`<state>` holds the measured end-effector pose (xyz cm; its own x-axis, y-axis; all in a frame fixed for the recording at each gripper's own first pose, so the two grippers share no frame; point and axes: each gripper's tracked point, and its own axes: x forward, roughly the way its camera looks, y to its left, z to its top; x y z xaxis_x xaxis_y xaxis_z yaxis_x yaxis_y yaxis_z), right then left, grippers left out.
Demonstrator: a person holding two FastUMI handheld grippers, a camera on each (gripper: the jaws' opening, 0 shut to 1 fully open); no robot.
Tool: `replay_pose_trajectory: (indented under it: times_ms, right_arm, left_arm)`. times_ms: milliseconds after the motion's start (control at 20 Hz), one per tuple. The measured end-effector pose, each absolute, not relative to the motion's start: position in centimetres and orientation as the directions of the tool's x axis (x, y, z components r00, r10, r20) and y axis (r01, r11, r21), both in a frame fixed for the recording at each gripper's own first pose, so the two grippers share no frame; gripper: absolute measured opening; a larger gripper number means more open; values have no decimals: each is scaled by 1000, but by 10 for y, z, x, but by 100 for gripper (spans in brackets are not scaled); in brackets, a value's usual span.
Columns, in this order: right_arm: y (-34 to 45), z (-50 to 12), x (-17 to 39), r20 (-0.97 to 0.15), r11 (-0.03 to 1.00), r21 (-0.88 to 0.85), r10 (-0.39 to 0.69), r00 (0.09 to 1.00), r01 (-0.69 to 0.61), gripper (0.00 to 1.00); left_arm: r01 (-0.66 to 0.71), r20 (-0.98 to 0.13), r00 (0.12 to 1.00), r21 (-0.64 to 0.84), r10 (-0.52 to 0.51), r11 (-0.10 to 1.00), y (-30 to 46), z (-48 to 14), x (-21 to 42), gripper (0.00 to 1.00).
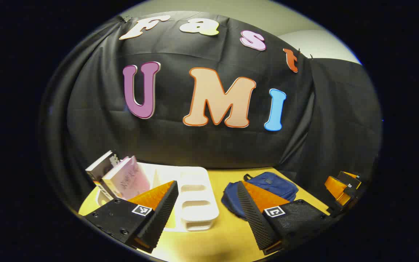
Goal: Open the schoolbag, grab two books from the bookshelf and put them into the schoolbag.
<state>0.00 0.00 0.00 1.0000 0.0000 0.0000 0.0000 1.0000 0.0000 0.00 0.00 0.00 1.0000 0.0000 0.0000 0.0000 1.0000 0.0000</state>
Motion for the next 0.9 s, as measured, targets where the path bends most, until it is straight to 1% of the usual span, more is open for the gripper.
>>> replay_pose_trajectory:
  times_ms: [50,100,150,200,250,300,350,400,450,500,650,700,750,900]
  right_arm:
    - [19,2,-3,1,1000,3,14,1000,-14,94]
    - [37,1,-4,-3,999,8,34,999,-34,100]
    - [54,4,-5,-2,999,10,53,999,-53,100]
    - [65,7,-5,4,998,7,67,998,-67,94]
    - [75,10,-4,10,997,-2,75,997,-75,99]
    - [82,11,-3,13,996,-9,84,996,-84,99]
    - [87,14,-2,18,996,-13,92,996,-92,99]
    - [92,16,-1,25,995,-15,98,995,-98,99]
    - [94,18,0,29,995,-14,102,994,-102,99]
    - [95,18,2,30,994,-12,104,994,-104,95]
    - [91,16,4,25,995,-8,104,994,-104,95]
    - [88,14,6,20,995,-8,104,994,-104,95]
    - [85,13,7,15,994,-9,106,994,-106,95]
    - [73,12,10,3,993,-20,120,993,-120,95]
  left_arm:
    - [-10,1,1000,8,10,1000,15,0,-4,95]
    - [-20,-2,1000,13,20,1000,27,1,-7,95]
    - [-28,1,1000,11,28,1000,36,2,-9,95]
    - [-33,7,999,0,33,999,42,3,-11,96]
    - [-35,10,999,-13,36,999,48,3,-13,95]
    - [-40,8,999,-22,40,999,53,3,-15,98]
    - [-45,5,999,-27,45,999,58,2,-18,95]
    - [-50,6,999,-26,51,998,61,3,-20,95]
    - [-58,11,998,-22,58,998,64,4,-21,95]
    - [-65,12,998,-16,65,998,66,5,-21,95]
    - [-88,10,996,-8,89,996,72,4,-29,95]
    - [-95,7,995,-10,95,995,71,3,-29,93]
    - [-104,6,995,-12,104,995,69,2,-30,95]
    - [-134,1,991,-28,134,991,64,-1,-30,95]
